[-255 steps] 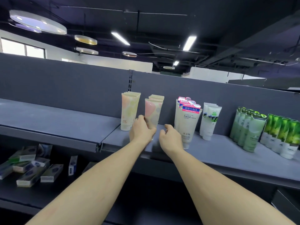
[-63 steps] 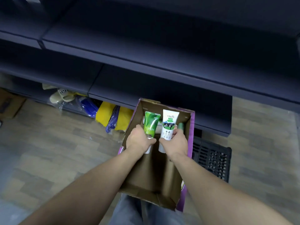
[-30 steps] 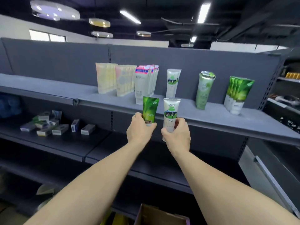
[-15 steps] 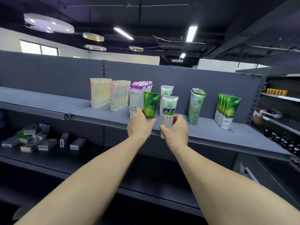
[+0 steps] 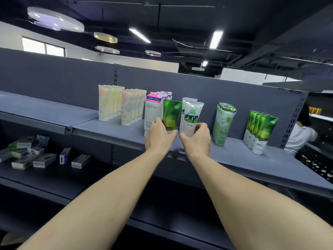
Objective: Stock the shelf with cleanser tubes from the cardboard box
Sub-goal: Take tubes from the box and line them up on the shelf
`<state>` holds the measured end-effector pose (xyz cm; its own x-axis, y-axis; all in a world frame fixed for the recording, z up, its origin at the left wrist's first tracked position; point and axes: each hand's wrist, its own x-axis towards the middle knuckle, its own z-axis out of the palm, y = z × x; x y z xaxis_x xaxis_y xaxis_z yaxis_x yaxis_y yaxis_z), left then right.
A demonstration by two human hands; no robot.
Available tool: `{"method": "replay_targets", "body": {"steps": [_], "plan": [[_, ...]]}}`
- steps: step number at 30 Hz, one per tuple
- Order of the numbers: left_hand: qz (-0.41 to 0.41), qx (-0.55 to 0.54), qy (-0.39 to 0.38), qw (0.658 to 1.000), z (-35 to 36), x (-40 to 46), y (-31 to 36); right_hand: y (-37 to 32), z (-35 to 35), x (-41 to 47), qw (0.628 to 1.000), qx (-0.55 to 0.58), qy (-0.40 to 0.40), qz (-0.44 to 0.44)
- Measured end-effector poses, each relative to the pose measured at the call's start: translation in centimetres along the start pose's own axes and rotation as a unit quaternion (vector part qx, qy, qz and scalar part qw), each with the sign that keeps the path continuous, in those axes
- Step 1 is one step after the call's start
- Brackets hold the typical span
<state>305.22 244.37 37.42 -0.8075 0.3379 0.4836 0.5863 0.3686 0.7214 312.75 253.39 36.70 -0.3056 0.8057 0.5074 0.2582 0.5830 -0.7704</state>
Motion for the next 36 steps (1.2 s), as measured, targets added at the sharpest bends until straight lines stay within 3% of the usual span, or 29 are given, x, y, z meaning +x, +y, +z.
{"method": "replay_targets", "body": {"steps": [16,36], "plan": [[0.044,-0.032,-0.077,0.996,3.9,5.7,-2.5,0.8,7.9,7.0,0.993,-0.054,0.029,0.102],[0.034,-0.054,-0.132,0.989,5.1,6.4,-2.8,2.8,9.0,8.9,0.991,-0.059,0.018,0.123]]}}
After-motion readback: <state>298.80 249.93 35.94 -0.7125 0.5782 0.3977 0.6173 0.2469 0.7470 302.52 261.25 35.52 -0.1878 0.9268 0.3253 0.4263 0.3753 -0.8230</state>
